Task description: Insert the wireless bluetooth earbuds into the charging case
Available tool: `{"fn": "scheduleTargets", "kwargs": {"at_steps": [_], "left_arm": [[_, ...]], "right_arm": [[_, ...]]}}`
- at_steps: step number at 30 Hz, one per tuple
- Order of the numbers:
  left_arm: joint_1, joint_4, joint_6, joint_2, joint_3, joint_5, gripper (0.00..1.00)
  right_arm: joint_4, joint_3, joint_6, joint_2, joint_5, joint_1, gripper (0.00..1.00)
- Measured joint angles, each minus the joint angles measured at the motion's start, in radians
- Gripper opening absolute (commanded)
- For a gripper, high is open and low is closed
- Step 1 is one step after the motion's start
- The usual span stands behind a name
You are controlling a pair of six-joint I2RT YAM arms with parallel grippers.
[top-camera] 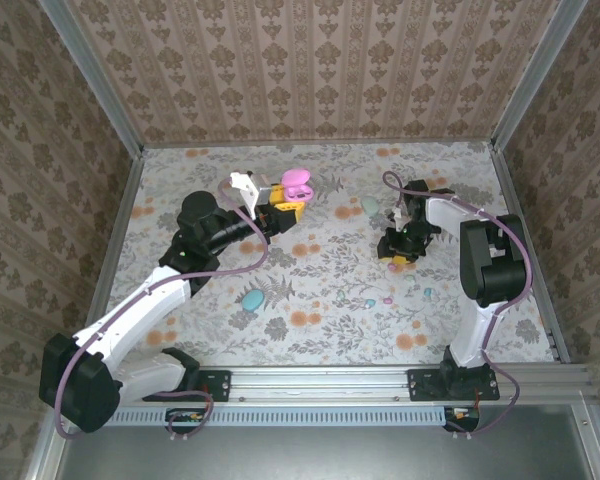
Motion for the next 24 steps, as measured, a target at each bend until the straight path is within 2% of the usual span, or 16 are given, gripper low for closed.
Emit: {"fn": "scheduleTargets", "kwargs": {"at_steps": [24], "left_arm": [[0.000,0.000,0.000,0.000,0.000,0.000,0.35]], "right_arm": [[-0.023,0.056,-0.023,0.000,0.013,0.003,0.44]]}}
